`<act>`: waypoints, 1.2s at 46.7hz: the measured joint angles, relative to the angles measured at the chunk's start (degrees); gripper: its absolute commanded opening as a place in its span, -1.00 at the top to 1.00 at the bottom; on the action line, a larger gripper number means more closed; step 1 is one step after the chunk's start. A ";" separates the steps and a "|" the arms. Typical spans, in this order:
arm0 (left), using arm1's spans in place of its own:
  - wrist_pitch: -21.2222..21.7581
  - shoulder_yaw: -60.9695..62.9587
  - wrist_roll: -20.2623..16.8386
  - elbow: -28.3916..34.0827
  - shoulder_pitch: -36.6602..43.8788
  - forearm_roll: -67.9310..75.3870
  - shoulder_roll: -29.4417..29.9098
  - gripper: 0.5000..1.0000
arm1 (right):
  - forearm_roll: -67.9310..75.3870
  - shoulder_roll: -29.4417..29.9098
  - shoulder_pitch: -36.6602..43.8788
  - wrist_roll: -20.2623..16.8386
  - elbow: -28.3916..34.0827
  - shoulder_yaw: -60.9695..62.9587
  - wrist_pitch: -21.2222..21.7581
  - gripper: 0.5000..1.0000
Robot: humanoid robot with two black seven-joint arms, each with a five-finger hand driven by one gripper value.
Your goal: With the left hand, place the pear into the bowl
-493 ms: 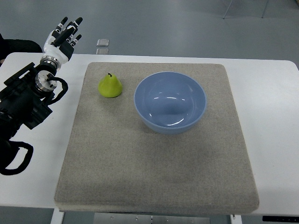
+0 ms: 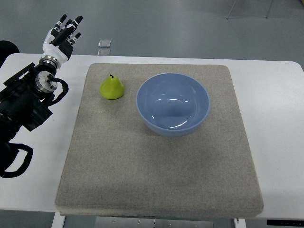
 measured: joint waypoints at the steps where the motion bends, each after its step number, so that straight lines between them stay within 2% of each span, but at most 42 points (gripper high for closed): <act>1: -0.10 0.01 0.00 -0.01 -0.02 0.04 0.17 -0.97 | 0.00 0.00 0.00 0.00 -0.01 0.00 0.00 -0.69; 7: -0.50 1.81 0.10 -0.18 -0.43 0.24 1.02 -0.97 | 0.00 0.00 0.00 0.00 0.01 0.00 0.00 -0.69; 23: -1.17 21.56 0.11 -6.50 -4.88 1.98 7.96 -0.97 | 0.00 0.00 0.00 0.00 -0.02 0.00 0.00 -0.69; 33: -7.00 29.71 0.10 -6.73 -9.05 9.12 10.79 -0.97 | 0.00 0.00 0.00 -0.01 0.01 0.00 0.00 -0.69; 42: -13.40 31.60 0.01 -8.51 -11.91 23.26 14.62 -0.97 | 0.00 0.00 0.00 -0.02 0.01 0.00 0.00 -0.69; 56: -17.05 31.65 -0.10 -22.28 -16.62 41.21 25.64 -0.97 | 0.00 0.00 0.00 -0.01 0.01 0.00 0.00 -0.69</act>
